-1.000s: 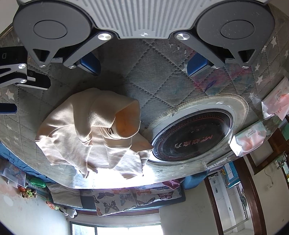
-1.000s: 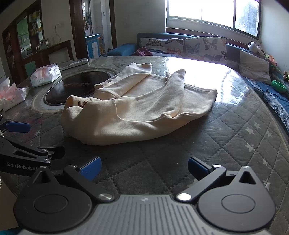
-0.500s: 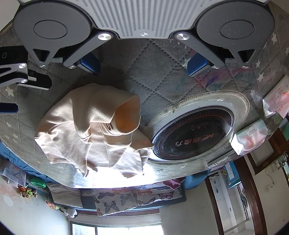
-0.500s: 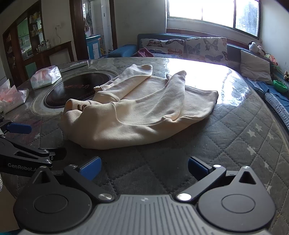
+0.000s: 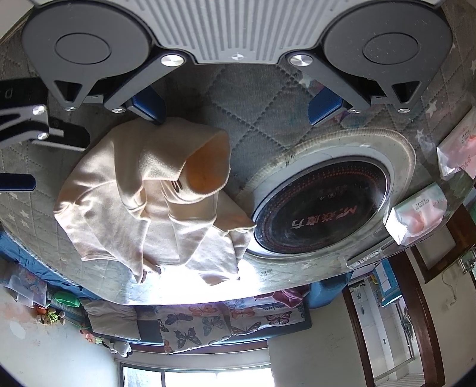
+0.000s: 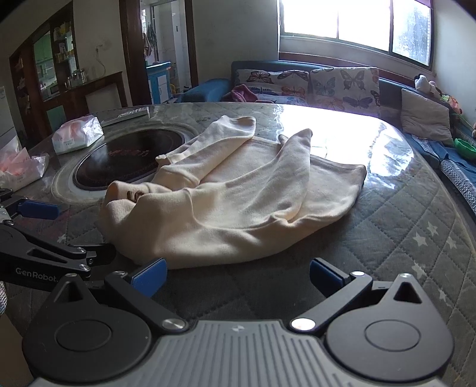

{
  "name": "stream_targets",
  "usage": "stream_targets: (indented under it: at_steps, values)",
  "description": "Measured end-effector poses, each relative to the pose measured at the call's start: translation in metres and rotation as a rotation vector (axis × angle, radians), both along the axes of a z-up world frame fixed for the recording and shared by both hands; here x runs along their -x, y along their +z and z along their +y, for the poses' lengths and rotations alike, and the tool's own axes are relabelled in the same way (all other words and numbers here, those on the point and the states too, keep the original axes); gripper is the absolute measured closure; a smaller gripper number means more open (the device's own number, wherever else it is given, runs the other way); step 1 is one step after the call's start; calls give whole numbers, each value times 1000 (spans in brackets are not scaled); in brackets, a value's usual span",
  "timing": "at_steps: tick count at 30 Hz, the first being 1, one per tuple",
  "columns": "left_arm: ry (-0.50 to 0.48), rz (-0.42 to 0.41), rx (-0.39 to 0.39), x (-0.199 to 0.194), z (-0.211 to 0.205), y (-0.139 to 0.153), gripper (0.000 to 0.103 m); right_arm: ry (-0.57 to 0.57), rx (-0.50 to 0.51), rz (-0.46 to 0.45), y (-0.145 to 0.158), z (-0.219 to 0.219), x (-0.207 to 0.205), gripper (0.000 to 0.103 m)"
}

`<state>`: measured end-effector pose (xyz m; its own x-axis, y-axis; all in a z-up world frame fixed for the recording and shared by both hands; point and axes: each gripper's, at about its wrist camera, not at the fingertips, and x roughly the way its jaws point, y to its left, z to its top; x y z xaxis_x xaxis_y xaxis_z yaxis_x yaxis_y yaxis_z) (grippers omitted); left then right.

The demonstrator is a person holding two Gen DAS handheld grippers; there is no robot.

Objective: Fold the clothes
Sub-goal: 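Lower the left gripper onto the sweatshirt edge and close on it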

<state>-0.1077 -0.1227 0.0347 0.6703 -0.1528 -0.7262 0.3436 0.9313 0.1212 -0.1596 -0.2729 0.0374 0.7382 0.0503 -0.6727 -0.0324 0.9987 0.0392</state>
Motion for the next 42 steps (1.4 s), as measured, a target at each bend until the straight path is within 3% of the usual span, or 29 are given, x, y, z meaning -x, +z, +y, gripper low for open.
stream_targets:
  at_steps: [9,13,21,27,32,42]
  values:
    - [-28,-38,17,-15,4,18,0,13,-37,-26,17,-21,-22,0]
    - [-42,-58,29,-26,5,27,0,18,-108,-33,28,-36,-36,1]
    - [-109,-104,53,-59,-9,39,1,-29,-108,-25,29,-62,-83,11]
    - [-175,-124,61,-94,-35,44,12,-57,-143,-8,24,-83,-120,22]
    - [-225,-87,64,-129,-60,34,21,-65,-177,2,19,-95,-157,31]
    - [-298,-29,32,-176,-100,5,24,-96,-248,48,-4,-121,-217,45]
